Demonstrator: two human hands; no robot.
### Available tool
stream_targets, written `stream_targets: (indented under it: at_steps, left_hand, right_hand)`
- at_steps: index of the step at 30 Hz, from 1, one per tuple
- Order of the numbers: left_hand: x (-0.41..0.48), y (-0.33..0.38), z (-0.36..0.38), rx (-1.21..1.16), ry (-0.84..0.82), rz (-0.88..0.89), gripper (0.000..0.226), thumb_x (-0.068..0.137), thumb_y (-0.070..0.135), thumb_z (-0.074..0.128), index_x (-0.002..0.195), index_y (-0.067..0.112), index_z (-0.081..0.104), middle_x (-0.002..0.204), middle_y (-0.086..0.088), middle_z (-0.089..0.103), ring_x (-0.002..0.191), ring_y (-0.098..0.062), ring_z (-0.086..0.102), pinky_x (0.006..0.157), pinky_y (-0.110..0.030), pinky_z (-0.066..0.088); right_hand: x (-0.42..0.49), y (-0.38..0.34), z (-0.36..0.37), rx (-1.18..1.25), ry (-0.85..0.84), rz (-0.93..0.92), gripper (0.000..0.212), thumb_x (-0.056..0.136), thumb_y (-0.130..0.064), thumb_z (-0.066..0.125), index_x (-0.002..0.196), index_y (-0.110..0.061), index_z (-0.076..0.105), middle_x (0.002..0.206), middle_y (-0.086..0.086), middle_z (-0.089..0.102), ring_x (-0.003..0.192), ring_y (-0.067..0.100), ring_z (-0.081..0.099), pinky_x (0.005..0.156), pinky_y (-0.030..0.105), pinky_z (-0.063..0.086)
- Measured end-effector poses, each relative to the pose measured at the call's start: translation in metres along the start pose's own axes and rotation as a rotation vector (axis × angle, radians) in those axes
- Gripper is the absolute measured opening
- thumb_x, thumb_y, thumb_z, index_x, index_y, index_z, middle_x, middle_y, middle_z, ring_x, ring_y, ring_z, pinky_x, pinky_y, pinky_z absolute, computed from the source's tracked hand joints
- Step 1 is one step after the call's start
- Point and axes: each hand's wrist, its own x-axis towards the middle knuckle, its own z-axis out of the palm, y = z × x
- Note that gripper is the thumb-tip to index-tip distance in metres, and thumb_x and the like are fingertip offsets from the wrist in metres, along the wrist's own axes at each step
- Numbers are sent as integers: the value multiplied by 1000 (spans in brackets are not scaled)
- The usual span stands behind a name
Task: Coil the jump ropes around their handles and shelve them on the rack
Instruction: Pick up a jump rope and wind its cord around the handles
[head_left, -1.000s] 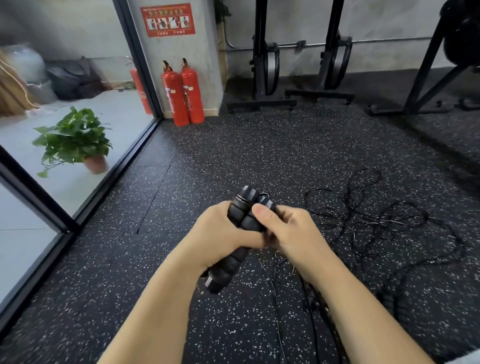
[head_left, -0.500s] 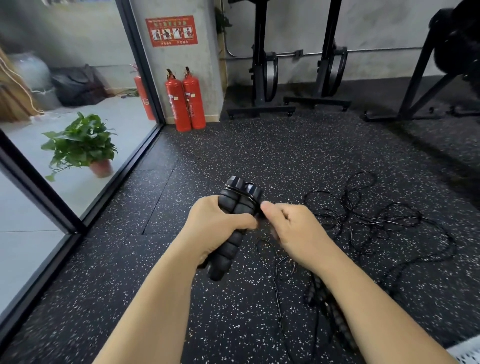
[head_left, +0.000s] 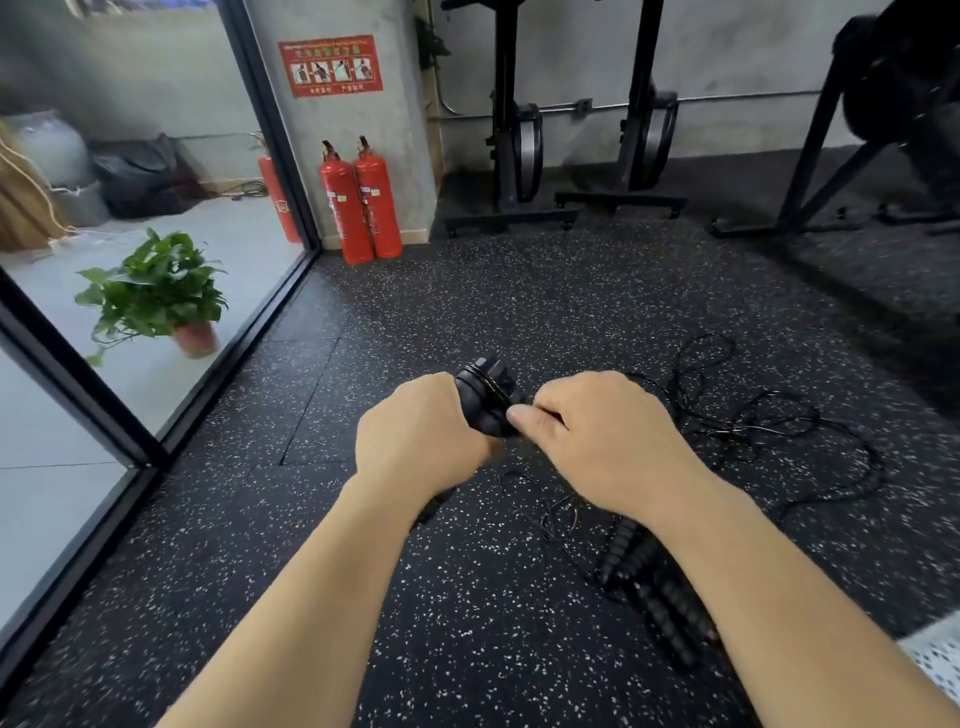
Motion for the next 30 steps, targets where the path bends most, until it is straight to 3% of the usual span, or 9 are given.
stream_targets:
  at_steps: [4,6,10,15,18,21,25,30]
  left_hand:
    - [-7,25,8,244,69,199,38,76,50,67,70,23,40,70,8,54,66,-21,56,53,-26,35]
    - [-10,34,11,285,72,267,36,77,52,65,73,25,41,73,8,53,70,-22,55,58,-28,37]
    - [-16,48,9,364,-1,393,32,72,51,68,84,26,52,72,8,56,70,-20,58,57,-28,37]
    - [-31,63,8,474,-162,552,40,69,44,74,72,27,39,69,10,51,65,-15,52,61,-29,40]
    - [-42,72,12,490,-195,653,41,69,42,74,71,27,36,68,10,49,57,-7,42,55,-28,36]
    - [-47,74,11,473,-197,693,42,70,42,73,70,28,33,69,10,48,58,-6,40,59,-29,36]
    - [-49,75,8,450,-240,710,45,71,44,74,71,28,32,70,10,48,59,-3,39,63,-30,36]
    - [-52,80,5,346,-300,711,43,70,38,76,71,29,34,67,11,48,58,-1,41,58,-27,32]
  right_hand:
    - [2,12,-8,-25,64,31,50,96,-47,46,57,-15,39,57,-4,47,57,18,46,49,29,27]
    - [1,16,-10,-44,61,26,52,96,-47,45,56,-14,40,57,-3,48,57,18,47,49,28,27]
    - [-6,27,-16,-84,97,45,52,97,-42,44,53,-14,39,56,-4,45,60,19,45,53,29,30]
    - [-17,38,-22,-189,157,24,56,99,-44,39,50,-17,37,55,-4,41,59,15,38,50,27,22]
    - [-24,46,-23,-182,181,42,57,98,-49,40,50,-17,40,55,-4,42,62,17,40,55,30,27]
    - [-26,57,-19,-27,163,110,59,94,-50,47,47,-15,41,49,-3,42,56,15,41,55,29,29]
    - [-29,67,-21,332,60,130,62,90,-42,61,42,-18,31,38,-8,24,41,11,24,49,27,24]
    - [-36,70,-24,587,41,138,53,89,-33,68,49,-9,42,37,-10,27,36,7,24,40,15,23]
